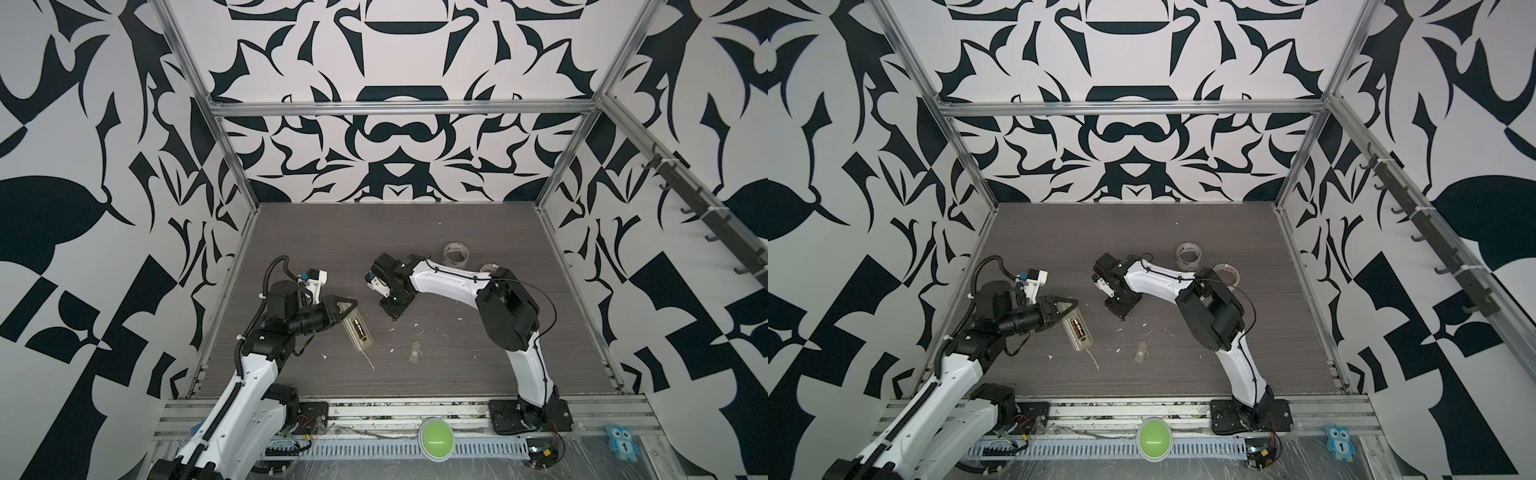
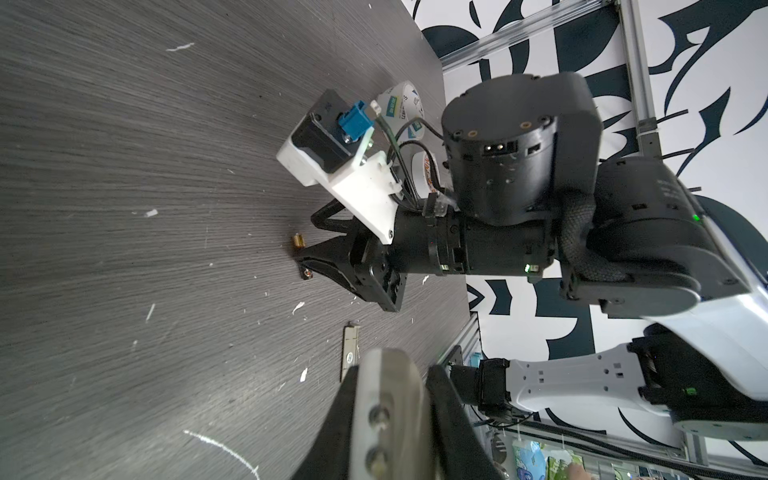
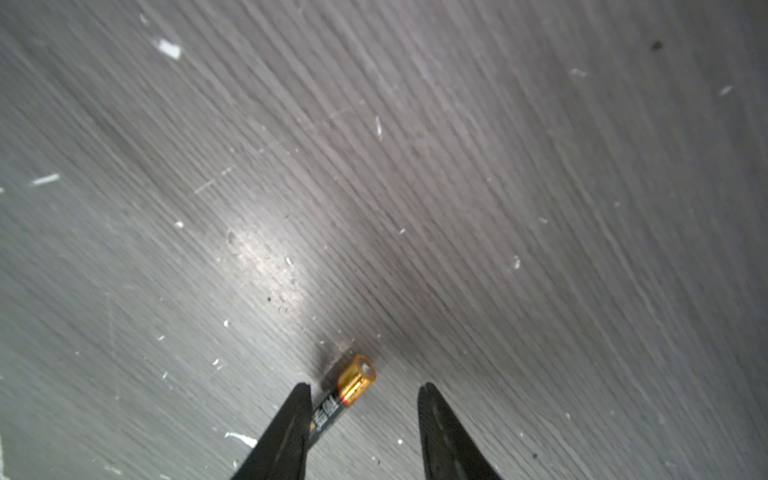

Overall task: Load the batteries into the remote control
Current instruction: 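Move the right gripper over the second AA battery and grasp it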

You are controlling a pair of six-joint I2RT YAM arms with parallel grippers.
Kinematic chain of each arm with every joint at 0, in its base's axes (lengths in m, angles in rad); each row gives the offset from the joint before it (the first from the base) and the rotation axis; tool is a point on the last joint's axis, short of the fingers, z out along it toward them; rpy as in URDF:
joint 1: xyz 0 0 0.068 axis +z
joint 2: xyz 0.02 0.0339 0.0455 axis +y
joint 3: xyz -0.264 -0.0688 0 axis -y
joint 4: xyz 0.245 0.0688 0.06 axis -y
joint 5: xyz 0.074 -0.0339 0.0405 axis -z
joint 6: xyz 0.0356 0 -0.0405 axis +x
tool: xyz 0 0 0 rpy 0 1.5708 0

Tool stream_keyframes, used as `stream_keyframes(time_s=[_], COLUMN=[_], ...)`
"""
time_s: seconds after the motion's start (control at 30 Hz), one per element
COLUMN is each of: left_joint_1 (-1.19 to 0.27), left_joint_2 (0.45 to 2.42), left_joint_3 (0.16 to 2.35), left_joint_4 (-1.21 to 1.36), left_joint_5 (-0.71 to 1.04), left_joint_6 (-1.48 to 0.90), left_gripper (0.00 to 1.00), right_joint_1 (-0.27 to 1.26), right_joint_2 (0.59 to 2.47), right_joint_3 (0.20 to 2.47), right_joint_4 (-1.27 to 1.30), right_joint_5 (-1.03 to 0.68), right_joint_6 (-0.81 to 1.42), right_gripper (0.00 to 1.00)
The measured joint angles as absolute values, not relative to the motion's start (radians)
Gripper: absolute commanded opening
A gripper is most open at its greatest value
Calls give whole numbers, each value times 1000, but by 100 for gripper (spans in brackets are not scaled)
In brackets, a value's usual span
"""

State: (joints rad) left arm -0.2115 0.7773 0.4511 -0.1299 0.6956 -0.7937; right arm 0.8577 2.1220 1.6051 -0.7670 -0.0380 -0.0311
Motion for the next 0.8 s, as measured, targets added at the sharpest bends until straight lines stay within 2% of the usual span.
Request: stream_keyframes(time_s=[0.3,0.53,0.67,0.8], left_joint_1=[-211,-210,-210,-210], left_joint_2=[778,779,778,773], left_joint_3=[451,451,451,451], left_joint_4=[-130,-130,-131,-131], left_joint_5=[695,695,695,695], left_joint_6=[-794,-794,-794,-793], left_gripper=[0,0,0,0], right_joint_1=[858,857,855,854], right_joint_2=[2137,2138,2138,2137], right_joint_3=[1607,1607,1607,1607], right_joint_4=[-776,-786,-796,-797], right_joint_5=[-53,-68,-77,-79], right_joint_6=[-62,-112,-154,-188], right_gripper=[38,25,10,2])
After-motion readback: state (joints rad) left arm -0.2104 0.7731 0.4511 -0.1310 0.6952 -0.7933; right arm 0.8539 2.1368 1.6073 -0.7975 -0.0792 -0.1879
